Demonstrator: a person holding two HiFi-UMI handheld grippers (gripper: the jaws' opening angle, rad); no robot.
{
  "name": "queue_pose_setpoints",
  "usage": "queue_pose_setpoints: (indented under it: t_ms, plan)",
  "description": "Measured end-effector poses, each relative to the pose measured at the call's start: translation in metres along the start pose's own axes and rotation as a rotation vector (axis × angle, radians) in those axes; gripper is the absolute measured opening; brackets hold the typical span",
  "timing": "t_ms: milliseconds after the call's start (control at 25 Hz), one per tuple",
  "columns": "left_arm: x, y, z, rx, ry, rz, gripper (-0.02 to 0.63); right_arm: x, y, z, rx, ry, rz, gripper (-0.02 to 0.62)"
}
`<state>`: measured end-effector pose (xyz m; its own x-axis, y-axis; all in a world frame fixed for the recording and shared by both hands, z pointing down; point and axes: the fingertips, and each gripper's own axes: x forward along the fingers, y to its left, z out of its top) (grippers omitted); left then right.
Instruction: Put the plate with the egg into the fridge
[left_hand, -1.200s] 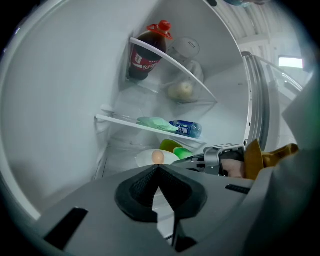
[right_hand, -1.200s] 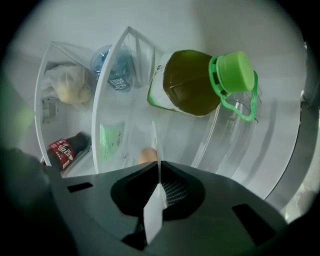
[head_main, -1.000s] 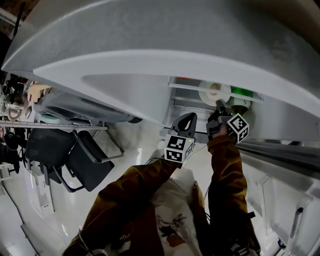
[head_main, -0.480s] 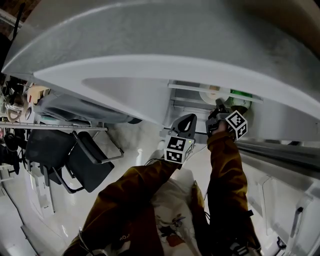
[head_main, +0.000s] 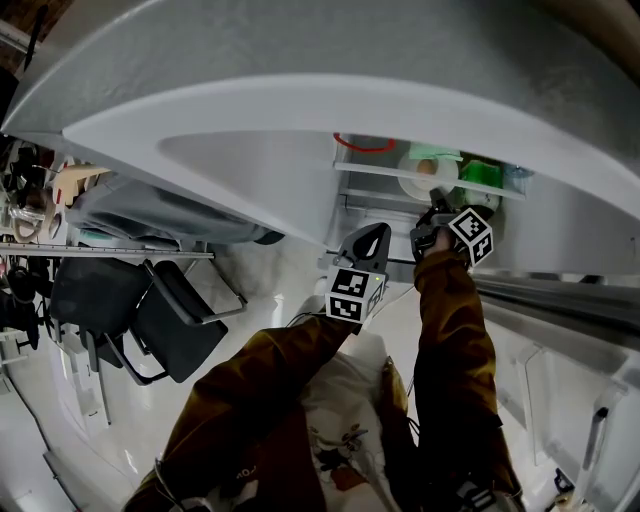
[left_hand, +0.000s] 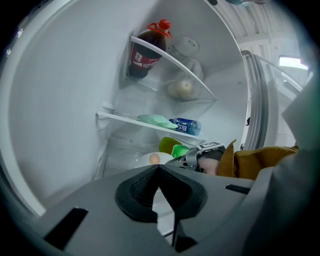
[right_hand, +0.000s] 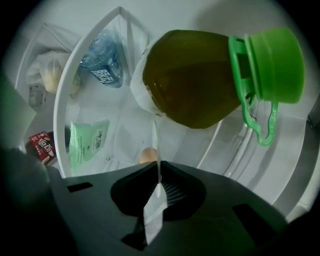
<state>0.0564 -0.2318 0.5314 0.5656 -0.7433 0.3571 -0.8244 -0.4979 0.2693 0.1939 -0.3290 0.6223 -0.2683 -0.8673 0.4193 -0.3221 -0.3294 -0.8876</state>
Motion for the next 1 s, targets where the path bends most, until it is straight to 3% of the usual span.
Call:
queue_pose_setpoints:
  t_ms: [480, 1000]
  plan:
    - [-0.008, -0.003, -0.003, -0.002, -0.009, 0.002, 0.006, 0.003, -0.003, 0.002, 0.018, 0.016, 0.002, 0.021]
    - [-0.023, 0.001, -0.008, -0.008, -0.011, 0.004, 0.006, 0.008, 0.004, 0.003, -0.043, 0.008, -0.019, 0.021]
